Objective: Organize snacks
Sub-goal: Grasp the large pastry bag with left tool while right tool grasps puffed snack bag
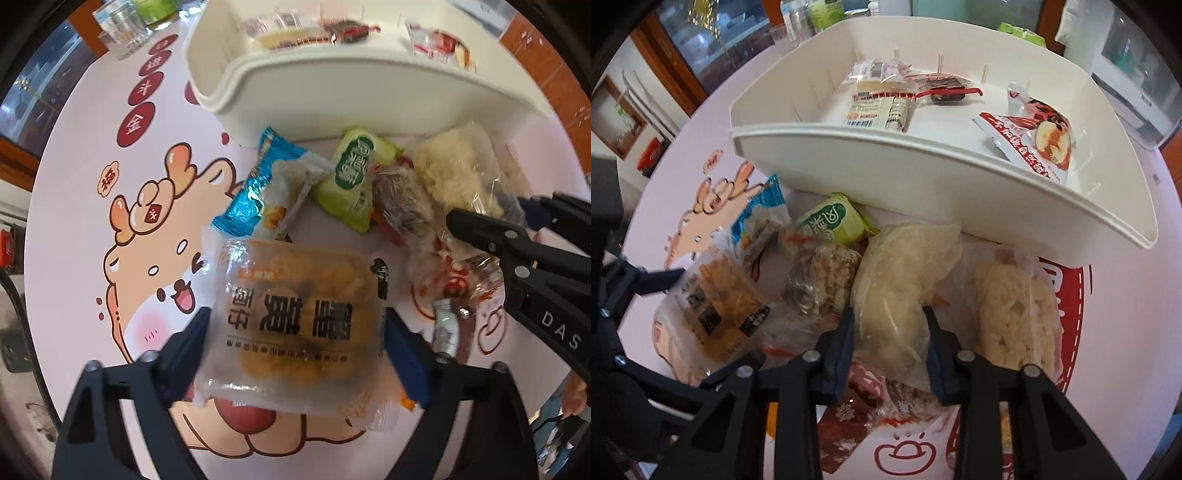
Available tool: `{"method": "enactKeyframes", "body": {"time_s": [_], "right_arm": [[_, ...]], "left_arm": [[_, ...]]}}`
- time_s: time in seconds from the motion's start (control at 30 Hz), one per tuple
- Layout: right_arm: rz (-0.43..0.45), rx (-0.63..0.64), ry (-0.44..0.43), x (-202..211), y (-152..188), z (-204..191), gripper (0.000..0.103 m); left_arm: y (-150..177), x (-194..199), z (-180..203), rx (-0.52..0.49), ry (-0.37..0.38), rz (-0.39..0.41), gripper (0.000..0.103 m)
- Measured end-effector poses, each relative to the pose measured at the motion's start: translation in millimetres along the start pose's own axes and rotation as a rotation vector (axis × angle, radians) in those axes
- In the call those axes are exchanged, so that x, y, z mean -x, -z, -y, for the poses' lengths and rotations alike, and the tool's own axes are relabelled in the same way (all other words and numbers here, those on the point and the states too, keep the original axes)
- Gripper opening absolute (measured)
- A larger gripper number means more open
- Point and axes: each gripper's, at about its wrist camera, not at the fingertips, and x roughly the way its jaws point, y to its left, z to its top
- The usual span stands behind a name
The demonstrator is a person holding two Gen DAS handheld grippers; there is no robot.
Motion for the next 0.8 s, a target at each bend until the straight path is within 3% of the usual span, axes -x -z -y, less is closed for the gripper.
{"method": "enactKeyframes", "body": {"time_s": [0.07,0.3,0.57,0.8], "right_arm": [[0.014,-0.01,-0.02,8,1,5,0.033],[0.088,-0.038,-0.115,47,9,17,0.032],[0.167,-0.057,-0.239,84,20,32,0.032],[0.248,-0.087,-0.247,117,14,43,0.032]], "left_arm": [[2,4,-6,0.029,0.016,0.012,0.077],[17,35,-22,0.07,0.013,0.074,0.074],[11,121,-23,0.076,0.03,0.267,0.074],[-17,174,-4,0.056,0.031,0.389,0.075]]}}
